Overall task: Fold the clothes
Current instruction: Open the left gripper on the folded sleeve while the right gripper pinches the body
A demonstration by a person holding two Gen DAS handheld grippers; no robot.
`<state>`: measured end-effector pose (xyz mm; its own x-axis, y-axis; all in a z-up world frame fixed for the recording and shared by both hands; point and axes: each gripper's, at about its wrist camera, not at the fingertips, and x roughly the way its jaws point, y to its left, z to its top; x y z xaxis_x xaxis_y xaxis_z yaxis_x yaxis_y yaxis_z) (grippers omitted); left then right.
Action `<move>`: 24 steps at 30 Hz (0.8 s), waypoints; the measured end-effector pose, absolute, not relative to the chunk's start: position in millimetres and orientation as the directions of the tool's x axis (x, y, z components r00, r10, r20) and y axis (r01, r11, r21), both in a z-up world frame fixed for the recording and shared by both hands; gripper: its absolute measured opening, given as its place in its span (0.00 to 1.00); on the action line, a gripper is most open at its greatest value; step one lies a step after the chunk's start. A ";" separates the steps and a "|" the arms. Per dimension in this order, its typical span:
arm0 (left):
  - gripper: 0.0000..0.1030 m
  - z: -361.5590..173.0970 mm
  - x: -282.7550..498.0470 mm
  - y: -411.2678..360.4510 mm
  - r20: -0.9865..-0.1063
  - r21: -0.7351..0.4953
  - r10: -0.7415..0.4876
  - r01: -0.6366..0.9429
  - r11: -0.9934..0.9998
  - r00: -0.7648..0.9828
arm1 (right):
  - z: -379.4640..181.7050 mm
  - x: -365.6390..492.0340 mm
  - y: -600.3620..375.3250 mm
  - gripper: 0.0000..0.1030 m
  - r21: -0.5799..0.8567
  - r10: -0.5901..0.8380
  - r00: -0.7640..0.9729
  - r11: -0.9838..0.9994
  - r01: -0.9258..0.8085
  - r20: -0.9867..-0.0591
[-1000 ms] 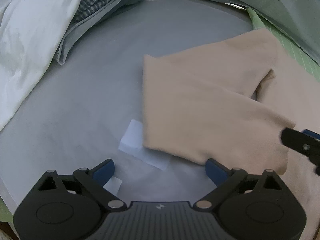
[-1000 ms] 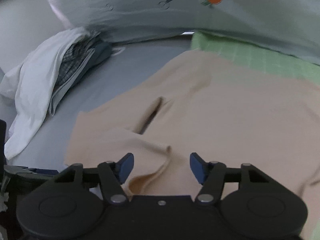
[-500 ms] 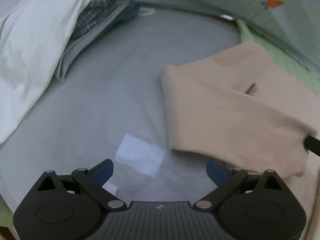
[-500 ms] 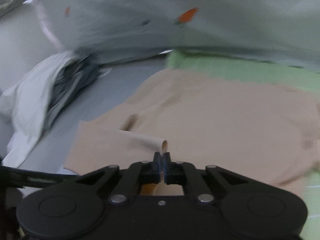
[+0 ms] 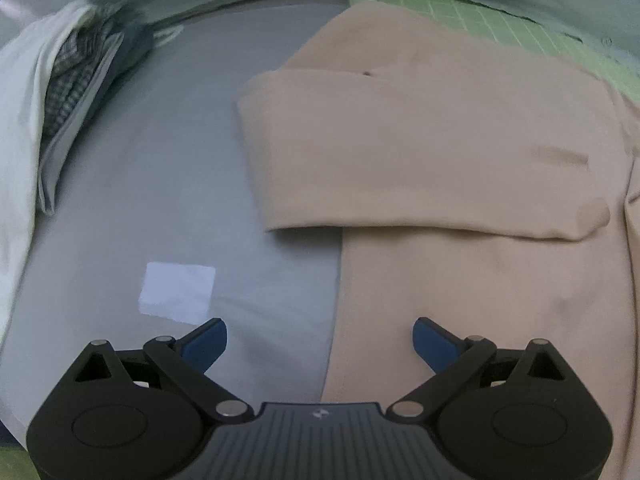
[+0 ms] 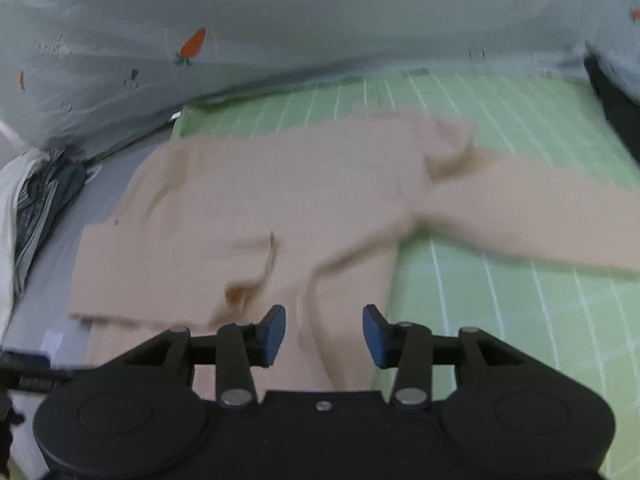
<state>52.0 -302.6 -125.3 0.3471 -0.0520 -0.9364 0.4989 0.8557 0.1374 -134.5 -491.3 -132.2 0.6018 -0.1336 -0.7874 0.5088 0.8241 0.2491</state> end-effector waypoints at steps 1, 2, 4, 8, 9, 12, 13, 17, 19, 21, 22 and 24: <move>0.96 -124.8 51.4 -303.8 -0.935 0.144 -0.048 0.500 0.854 0.350 | -136.1 -139.0 -489.8 0.43 0.255 -0.122 0.596 0.822 0.508 -0.794; 0.96 -124.2 50.7 -304.2 -0.935 0.147 -0.045 0.498 0.854 0.353 | -139.5 -140.3 -487.8 0.42 0.249 -0.117 0.585 0.825 0.507 -0.802; 0.96 -124.0 48.8 -304.4 -0.933 0.151 -0.043 0.495 0.855 0.358 | -145.8 -143.3 -484.0 0.32 0.238 -0.112 0.568 0.829 0.505 -0.815; 0.96 -125.6 37.4 -299.6 -0.929 0.161 -0.038 0.497 0.852 0.367 | -146.6 -158.6 -485.4 0.09 0.241 -0.146 0.579 0.808 0.538 -0.802; 0.96 -125.3 34.6 -298.3 -0.929 0.163 -0.037 0.496 0.853 0.369 | -145.6 -164.5 -487.0 0.08 0.235 -0.168 0.576 0.796 0.557 -0.800; 0.96 -124.8 28.4 -295.0 -0.928 0.166 -0.031 0.487 0.857 0.372 | -143.4 -185.0 -493.3 0.08 0.200 -0.244 0.553 0.757 0.622 -0.797; 0.96 -124.4 25.8 -294.1 -0.928 0.167 -0.029 0.484 0.859 0.372 | -143.3 -192.3 -496.0 0.09 0.199 -0.260 0.544 0.738 0.645 -0.798; 0.96 -122.4 15.7 -293.8 -0.925 0.175 -0.022 0.477 0.861 0.379 | -143.6 -226.1 -505.7 0.19 0.262 -0.256 0.548 0.671 0.694 -0.797; 0.96 -121.2 6.2 -292.6 -0.925 0.178 -0.020 0.479 0.860 0.380 | -144.2 -241.5 -504.6 0.26 0.270 -0.249 0.543 0.661 0.701 -0.802; 0.96 -121.1 0.3 -292.4 -0.928 0.175 -0.023 0.489 0.855 0.372 | -145.4 -250.8 -501.6 0.30 0.271 -0.235 0.536 0.662 0.699 -0.811; 0.96 -121.6 -3.8 -293.0 -0.930 0.173 -0.024 0.496 0.851 0.366 | -147.3 -253.1 -499.8 0.34 0.266 -0.225 0.527 0.666 0.697 -0.820; 0.96 -122.7 -13.2 -294.6 -0.934 0.176 -0.022 0.512 0.841 0.357 | -153.3 -253.8 -497.9 0.33 0.252 -0.206 0.505 0.676 0.693 -0.838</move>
